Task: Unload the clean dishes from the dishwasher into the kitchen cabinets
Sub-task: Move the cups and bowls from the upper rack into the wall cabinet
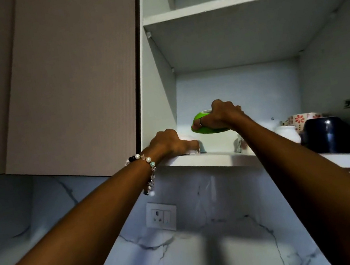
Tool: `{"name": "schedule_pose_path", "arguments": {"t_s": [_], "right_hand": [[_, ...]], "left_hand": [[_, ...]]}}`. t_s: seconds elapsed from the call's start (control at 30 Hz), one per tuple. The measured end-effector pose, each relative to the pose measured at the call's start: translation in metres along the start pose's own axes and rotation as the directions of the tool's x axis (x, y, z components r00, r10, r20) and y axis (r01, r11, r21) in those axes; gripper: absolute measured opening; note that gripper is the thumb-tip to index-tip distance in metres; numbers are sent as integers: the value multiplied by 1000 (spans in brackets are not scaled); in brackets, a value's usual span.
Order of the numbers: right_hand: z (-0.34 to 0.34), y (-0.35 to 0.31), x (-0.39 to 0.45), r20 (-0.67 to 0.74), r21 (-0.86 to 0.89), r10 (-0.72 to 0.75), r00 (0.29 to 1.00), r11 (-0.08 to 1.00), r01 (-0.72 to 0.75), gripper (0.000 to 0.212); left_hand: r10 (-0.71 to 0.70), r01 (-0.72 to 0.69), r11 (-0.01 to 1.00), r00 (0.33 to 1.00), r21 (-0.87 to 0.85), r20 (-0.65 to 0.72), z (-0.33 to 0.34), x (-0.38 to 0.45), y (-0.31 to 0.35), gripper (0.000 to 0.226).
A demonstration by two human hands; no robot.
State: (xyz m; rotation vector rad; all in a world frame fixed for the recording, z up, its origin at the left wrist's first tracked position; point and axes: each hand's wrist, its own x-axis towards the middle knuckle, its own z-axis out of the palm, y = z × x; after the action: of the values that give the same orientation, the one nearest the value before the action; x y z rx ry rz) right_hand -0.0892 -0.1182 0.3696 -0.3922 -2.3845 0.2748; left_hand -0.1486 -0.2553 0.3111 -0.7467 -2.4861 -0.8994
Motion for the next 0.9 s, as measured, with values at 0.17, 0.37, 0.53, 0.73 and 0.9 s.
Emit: {"name": "schedule_pose_path", "arguments": {"t_s": [0.17, 0.37, 0.53, 0.73, 0.9], "right_hand": [[29, 3, 18, 93, -61, 97, 991, 994, -92, 68], [42, 4, 30, 307, -77, 224, 925, 975, -210, 57], [39, 4, 21, 404, -111, 241, 883, 971, -214, 53], [41, 9, 19, 335, -116, 192, 923, 980, -162, 68], [41, 13, 11, 244, -50, 148, 958, 989, -140, 75]], "left_hand": [[-23, 23, 1000, 997, 2, 77, 1, 11, -1, 66], [8, -4, 999, 994, -38, 105, 1, 22, -8, 64], [41, -34, 995, 996, -91, 76, 3, 25, -14, 66], [67, -61, 991, 997, -122, 42, 4, 25, -20, 69], [89, -94, 985, 995, -145, -38, 2, 22, -24, 76]]}}
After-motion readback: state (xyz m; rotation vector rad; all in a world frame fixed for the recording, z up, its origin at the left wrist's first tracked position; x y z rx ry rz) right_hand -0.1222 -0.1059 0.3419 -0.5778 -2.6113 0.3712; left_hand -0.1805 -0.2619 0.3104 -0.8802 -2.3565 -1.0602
